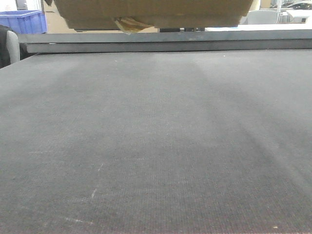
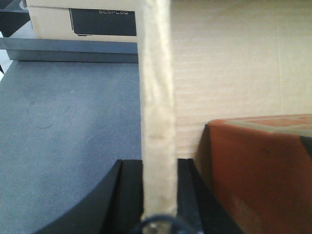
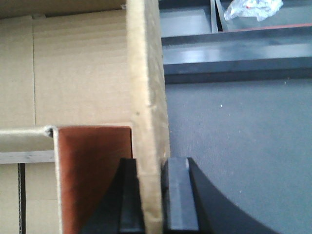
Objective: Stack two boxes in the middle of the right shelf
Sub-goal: 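Hold the lifted boxes raised above the workbench with both grippers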
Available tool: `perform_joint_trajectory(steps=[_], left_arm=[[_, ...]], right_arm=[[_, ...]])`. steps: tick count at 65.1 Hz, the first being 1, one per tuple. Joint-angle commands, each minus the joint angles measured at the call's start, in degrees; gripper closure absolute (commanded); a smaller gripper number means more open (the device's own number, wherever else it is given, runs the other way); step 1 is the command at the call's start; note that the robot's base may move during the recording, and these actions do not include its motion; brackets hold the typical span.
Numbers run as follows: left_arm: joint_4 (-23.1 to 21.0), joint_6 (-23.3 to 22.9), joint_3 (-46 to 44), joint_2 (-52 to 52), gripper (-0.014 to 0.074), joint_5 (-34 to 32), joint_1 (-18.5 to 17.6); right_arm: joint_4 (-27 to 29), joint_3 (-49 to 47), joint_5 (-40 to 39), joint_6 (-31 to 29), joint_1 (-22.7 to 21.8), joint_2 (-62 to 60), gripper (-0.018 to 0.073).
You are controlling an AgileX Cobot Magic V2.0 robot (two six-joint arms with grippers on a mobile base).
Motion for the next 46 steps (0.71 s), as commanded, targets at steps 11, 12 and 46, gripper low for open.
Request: perform_joint_trajectory(steps=[11, 12, 46], left_arm=[[1.64, 0.02, -0.76, -0.98, 0.0708, -1.50, 0.30], [1.64, 0.02, -0.76, -0.98, 0.0708, -1.50, 0.30], [1.64, 0.02, -0.76, -0.98, 0.0708, -1.50, 0.30]], right_arm=[[-2.33, -1.11, -3.93, 0.52, -0.86, -0.72, 0.0713], [-2.33, -1.11, -3.93, 0.52, -0.86, -0.72, 0.0713], [-2.33, -1.11, -3.93, 0.52, -0.86, -0.72, 0.0713]])
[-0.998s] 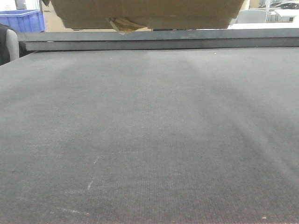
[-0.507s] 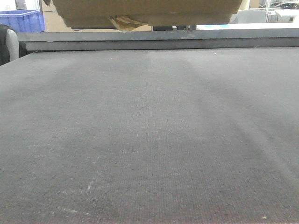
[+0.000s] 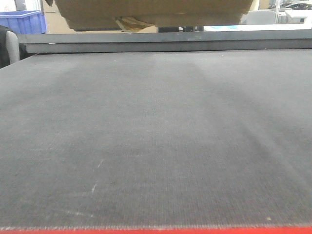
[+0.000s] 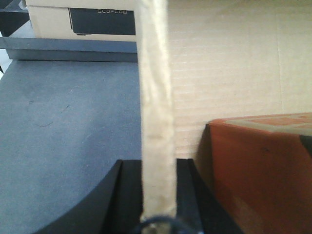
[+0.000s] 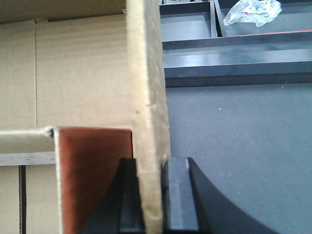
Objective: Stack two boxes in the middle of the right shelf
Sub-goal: 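Hold the lifted boxes raised above the workbench with both grippers, then carry the boxes in both grippers while driving to the steel shelf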
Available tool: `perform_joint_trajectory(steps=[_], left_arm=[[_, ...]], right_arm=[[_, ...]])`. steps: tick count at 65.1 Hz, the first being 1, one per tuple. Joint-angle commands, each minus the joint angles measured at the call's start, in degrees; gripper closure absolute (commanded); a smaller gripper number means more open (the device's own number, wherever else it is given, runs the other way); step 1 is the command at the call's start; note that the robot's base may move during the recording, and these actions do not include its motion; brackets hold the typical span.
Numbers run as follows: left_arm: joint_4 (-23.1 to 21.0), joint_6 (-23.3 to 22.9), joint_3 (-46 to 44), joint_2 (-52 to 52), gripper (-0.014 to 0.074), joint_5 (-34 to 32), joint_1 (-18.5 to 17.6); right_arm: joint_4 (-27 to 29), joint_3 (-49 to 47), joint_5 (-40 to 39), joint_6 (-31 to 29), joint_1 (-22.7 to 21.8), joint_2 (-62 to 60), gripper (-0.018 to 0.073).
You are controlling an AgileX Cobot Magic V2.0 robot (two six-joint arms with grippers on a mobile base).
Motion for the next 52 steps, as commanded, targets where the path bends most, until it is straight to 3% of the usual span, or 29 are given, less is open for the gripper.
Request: perform_joint_trajectory(steps=[1, 52], left_arm=[[1.52, 0.13, -0.76, -0.98, 0.0708, -1.41, 0.30], [1.52, 0.13, -0.76, -0.98, 0.0708, -1.41, 0.30]], right_arm=[[-1.89, -1.11, -3.35, 0.48, -0.86, -0.72, 0.0713], [-1.89, -1.11, -3.35, 0.48, -0.86, -0.72, 0.0713]])
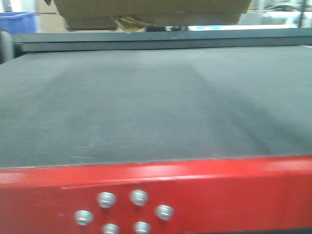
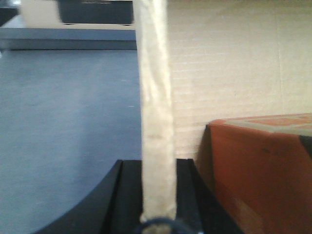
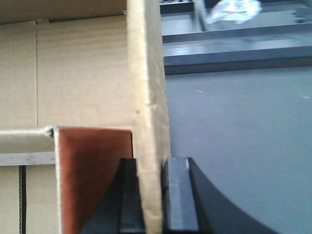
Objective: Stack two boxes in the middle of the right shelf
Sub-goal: 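Carry the boxes in both grippers while driving to the steel shelf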
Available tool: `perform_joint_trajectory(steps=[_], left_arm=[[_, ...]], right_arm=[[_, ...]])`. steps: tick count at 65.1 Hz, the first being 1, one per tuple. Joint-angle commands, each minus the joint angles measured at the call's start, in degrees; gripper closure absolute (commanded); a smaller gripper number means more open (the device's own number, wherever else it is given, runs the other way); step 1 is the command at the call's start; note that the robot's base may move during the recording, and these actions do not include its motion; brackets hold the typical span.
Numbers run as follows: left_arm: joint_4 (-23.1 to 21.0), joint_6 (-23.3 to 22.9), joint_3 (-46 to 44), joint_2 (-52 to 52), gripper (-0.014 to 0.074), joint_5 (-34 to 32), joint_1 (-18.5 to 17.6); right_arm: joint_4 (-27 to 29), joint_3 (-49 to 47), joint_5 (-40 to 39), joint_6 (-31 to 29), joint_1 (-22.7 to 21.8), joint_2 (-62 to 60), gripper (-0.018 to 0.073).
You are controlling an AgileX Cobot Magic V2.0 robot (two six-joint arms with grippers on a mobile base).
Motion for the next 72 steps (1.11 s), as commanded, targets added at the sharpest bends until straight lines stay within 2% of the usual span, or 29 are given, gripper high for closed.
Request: perform_joint_trajectory(steps=[1, 72], left_arm=[[1.30, 0.13, -0.76, -0.98, 0.0708, -1.51, 0.30], [1.30, 0.13, -0.76, -0.98, 0.0708, -1.51, 0.30]], right_arm=[[-1.78, -1.11, -3.02, 0.48, -0.86, -0.72, 0.0713], [-1.78, -1.11, -3.02, 0.48, -0.86, -0.72, 0.0713]])
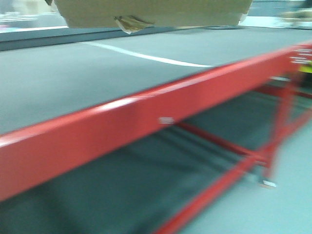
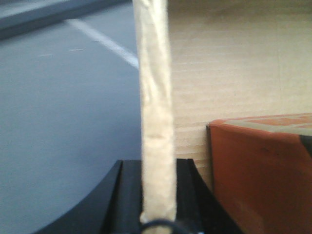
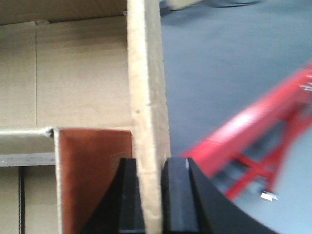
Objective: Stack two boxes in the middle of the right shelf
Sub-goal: 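Carry the boxes in both grippers while driving to the steel shelf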
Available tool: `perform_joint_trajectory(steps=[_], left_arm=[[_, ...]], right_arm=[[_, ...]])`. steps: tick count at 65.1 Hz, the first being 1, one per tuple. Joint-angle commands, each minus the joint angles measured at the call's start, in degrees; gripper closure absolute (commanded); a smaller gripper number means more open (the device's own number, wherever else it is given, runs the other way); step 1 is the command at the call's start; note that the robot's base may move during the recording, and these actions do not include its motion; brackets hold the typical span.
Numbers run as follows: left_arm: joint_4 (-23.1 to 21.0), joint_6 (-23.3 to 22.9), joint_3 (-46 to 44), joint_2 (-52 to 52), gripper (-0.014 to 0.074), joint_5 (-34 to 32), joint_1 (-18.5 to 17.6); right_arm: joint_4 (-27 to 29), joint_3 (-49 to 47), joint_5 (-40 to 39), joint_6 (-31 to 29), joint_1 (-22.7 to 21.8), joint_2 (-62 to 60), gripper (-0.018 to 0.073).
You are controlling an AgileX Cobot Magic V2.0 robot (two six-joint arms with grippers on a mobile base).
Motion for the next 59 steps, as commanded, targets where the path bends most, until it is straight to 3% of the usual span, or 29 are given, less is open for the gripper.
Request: perform_joint_trajectory(steps=[1, 59], left_arm=[[1.30, 0.13, -0.76, -0.98, 0.0708, -1.51, 0.30], [1.30, 0.13, -0.76, -0.98, 0.0708, -1.51, 0.30]], right_arm=[[-1.78, -1.11, -3.02, 0.48, -0.86, -0.72, 0.0713], [-1.78, -1.11, -3.02, 0.48, -0.86, -0.72, 0.0713]])
